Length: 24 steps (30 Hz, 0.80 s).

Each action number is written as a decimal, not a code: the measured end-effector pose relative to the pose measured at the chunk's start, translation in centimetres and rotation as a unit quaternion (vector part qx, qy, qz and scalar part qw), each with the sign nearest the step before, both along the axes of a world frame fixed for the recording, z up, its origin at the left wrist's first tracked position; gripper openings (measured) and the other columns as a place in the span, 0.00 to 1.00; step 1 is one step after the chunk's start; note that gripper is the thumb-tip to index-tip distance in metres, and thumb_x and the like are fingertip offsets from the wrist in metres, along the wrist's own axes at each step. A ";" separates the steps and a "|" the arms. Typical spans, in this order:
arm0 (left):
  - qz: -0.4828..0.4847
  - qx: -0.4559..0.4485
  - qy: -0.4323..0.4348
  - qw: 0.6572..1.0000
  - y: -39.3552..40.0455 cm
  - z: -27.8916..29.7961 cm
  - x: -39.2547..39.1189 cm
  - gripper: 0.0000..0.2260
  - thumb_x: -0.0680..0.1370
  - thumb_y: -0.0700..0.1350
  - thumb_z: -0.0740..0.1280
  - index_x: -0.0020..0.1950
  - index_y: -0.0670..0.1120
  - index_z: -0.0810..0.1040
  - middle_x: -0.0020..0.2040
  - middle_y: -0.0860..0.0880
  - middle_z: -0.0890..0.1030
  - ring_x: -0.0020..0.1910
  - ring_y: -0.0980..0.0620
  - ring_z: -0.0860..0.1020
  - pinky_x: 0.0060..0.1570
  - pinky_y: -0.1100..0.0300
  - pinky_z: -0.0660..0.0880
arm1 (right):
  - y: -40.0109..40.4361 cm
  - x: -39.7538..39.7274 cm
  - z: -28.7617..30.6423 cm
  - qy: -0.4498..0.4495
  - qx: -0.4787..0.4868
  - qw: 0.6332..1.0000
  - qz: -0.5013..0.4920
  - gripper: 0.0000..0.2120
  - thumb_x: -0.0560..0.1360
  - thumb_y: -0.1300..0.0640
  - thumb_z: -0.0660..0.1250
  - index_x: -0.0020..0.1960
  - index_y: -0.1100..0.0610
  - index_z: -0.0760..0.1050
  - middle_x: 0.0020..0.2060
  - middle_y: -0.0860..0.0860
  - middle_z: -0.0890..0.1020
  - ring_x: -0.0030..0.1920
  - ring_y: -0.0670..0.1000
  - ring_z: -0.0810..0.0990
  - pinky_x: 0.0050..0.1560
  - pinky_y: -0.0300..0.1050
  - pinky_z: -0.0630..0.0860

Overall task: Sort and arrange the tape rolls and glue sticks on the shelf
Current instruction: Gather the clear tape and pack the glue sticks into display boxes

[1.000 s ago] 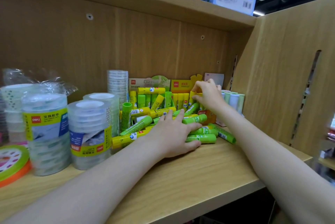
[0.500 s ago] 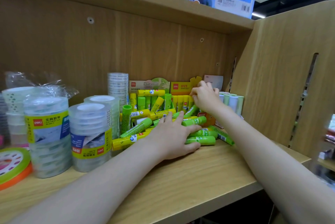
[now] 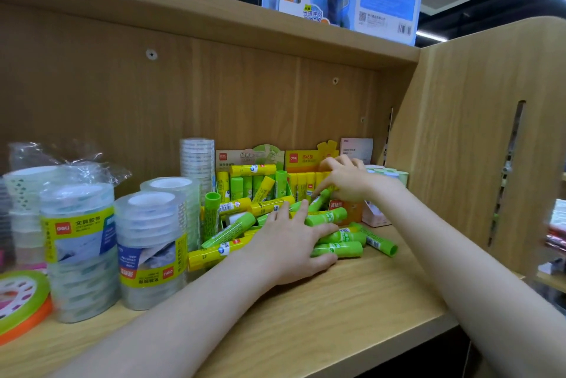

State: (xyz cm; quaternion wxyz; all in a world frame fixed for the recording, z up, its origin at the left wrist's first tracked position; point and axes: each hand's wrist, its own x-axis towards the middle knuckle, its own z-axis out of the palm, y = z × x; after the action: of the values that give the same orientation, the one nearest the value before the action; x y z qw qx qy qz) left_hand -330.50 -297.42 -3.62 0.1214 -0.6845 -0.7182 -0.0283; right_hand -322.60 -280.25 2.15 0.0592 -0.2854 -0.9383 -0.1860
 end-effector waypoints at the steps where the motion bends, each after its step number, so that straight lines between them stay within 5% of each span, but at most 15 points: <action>1: -0.001 0.001 0.000 1.000 0.0 0.0 -0.1 0.25 0.78 0.64 0.53 0.74 0.65 0.52 0.77 0.43 0.44 0.75 0.37 0.45 0.72 0.44 0.47 | -0.2 -0.4 0.3 -0.015 0.010 1.000 -0.006 0.15 0.78 0.53 0.61 0.61 0.39 0.74 0.68 0.52 0.61 0.69 0.57 0.55 0.68 0.59 0.53; 5: 0.000 0.002 0.000 1.000 0.1 -0.1 -0.1 0.25 0.77 0.64 0.53 0.74 0.65 0.51 0.77 0.43 0.44 0.75 0.37 0.45 0.72 0.44 0.47 | -0.4 -0.8 0.3 -0.003 0.050 0.999 0.012 0.13 0.75 0.50 0.66 0.59 0.45 0.77 0.63 0.54 0.64 0.66 0.57 0.58 0.65 0.57 0.59; 9: -0.001 -0.001 0.002 1.000 0.1 -0.1 -0.2 0.25 0.78 0.64 0.52 0.74 0.66 0.51 0.77 0.42 0.44 0.75 0.37 0.45 0.72 0.44 0.47 | -0.1 2.3 1.0 0.198 -0.004 0.980 0.030 0.14 0.73 0.54 0.69 0.58 0.54 0.77 0.57 0.54 0.70 0.62 0.56 0.65 0.61 0.51 0.66; 13: -0.001 -0.001 0.003 1.000 0.1 -0.1 -0.1 0.25 0.78 0.64 0.52 0.74 0.65 0.50 0.77 0.42 0.44 0.75 0.37 0.45 0.72 0.44 0.48 | -2.0 7.6 0.1 0.308 -0.036 0.951 0.010 0.11 0.74 0.55 0.68 0.54 0.59 0.79 0.41 0.49 0.72 0.42 0.48 0.71 0.41 0.39 0.64; 19: -0.003 -0.003 0.002 1.000 0.0 0.0 -0.1 0.25 0.78 0.64 0.53 0.74 0.64 0.51 0.77 0.42 0.45 0.75 0.36 0.46 0.72 0.44 0.48 | -3.3 11.8 -5.2 0.273 -0.134 0.952 -0.019 0.09 0.74 0.53 0.68 0.52 0.54 0.79 0.37 0.47 0.78 0.35 0.41 0.72 0.36 0.31 0.68; 24: -0.014 0.035 -0.019 0.999 -0.1 0.0 -0.3 0.25 0.77 0.63 0.57 0.72 0.59 0.59 0.77 0.46 0.51 0.75 0.42 0.49 0.71 0.45 0.53 | -3.1 10.5 -5.5 0.258 -0.068 0.963 -0.031 0.10 0.77 0.52 0.64 0.54 0.56 0.79 0.39 0.45 0.73 0.44 0.46 0.70 0.45 0.42 0.68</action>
State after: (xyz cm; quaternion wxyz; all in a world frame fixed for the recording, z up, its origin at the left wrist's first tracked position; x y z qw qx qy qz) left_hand -330.78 -297.50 -3.60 0.1312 -0.6894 -0.7092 -0.0678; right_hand -312.11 -283.37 -3.34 0.2742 -0.3560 -0.8923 -0.0435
